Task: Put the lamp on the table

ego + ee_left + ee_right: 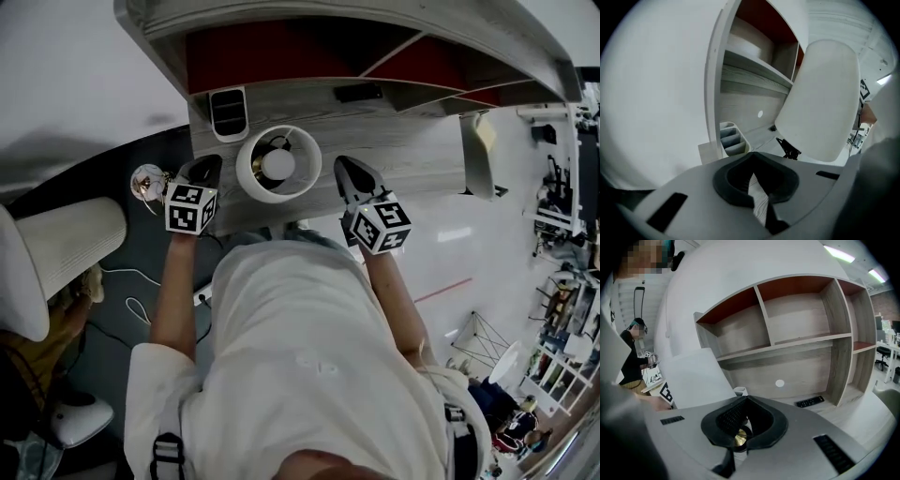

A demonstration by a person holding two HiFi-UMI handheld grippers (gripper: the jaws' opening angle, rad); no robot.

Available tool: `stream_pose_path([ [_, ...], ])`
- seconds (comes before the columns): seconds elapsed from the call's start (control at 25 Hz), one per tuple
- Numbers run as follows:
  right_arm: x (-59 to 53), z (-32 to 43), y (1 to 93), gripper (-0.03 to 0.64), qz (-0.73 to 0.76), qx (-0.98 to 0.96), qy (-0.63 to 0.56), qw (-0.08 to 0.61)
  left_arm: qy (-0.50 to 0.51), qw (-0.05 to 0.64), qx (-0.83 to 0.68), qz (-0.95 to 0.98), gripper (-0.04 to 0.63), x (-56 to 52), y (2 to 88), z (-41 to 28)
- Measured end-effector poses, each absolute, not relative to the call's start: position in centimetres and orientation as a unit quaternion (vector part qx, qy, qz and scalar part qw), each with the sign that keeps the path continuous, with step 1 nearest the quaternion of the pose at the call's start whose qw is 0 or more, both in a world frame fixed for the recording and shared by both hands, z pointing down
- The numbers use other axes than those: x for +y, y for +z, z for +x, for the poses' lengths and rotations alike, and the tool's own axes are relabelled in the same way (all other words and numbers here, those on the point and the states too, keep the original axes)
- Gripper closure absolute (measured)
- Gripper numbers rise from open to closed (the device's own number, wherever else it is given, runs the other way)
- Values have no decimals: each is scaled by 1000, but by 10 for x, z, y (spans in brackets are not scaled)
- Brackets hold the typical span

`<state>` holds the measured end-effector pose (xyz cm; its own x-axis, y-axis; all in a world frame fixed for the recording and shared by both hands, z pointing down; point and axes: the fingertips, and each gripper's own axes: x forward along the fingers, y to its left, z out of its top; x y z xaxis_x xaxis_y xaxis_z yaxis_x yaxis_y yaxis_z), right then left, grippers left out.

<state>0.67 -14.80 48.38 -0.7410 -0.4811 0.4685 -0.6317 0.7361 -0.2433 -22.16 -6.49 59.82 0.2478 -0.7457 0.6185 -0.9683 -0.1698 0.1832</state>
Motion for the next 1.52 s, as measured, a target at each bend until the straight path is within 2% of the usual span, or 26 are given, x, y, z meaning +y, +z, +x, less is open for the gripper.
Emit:
stream_pose_path([
  [0.64,-144,-4,429,588,226,-950,164,142,118,176,-673,708,580,-43,460,-207],
  [1.2,-133,-9,400,588,171,-971,123,114,102,114,-688,709,580,-30,420,-183],
  [1.52,-125,-7,393,588,157,-977,109,97,106,106,-684,714,580,-32,414,-174],
])
